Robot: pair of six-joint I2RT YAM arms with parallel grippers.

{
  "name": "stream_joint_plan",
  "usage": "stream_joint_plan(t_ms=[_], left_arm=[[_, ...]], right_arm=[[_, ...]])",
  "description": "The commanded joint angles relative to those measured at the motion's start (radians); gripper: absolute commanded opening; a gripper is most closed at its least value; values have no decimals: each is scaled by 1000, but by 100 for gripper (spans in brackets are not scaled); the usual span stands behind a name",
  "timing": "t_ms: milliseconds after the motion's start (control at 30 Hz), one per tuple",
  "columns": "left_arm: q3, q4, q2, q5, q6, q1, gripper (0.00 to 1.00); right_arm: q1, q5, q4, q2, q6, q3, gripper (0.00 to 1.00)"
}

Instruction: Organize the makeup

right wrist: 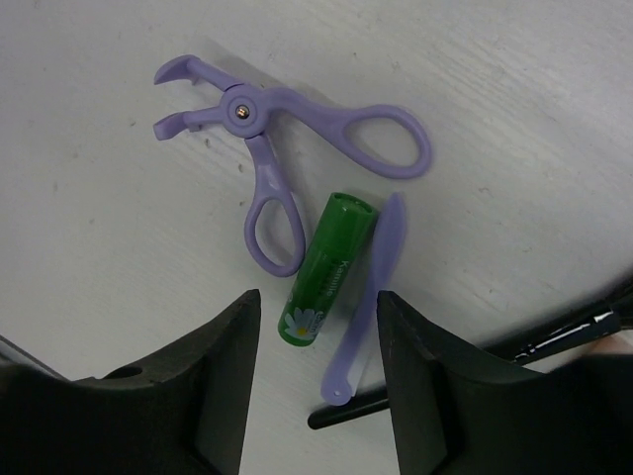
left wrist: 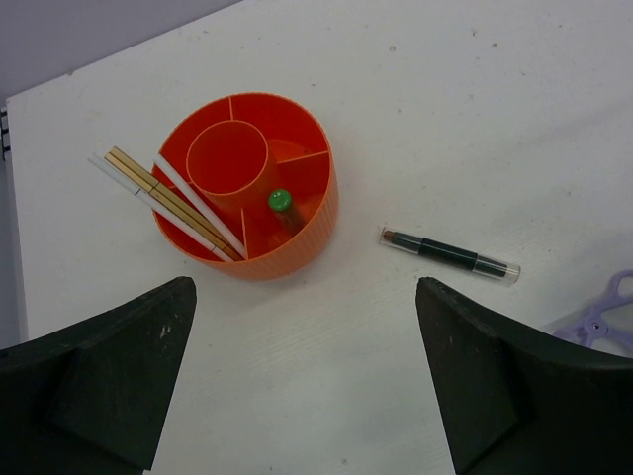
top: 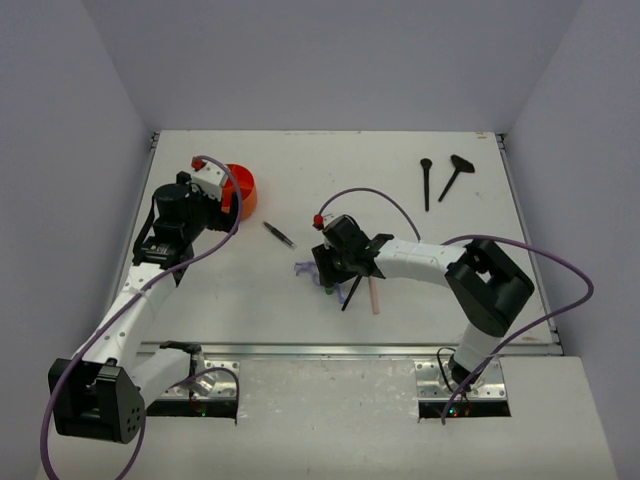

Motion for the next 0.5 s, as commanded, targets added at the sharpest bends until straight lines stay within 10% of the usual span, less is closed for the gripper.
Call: stream_joint_plan(t_ms=[0, 467], left_arm=[[-3, 42, -13, -6, 3, 11, 92], [-5, 41, -13, 1, -1, 12, 92]], right_arm=[[26, 16, 12, 33, 12, 69, 49], [39, 57, -3, 72, 34, 48, 34]])
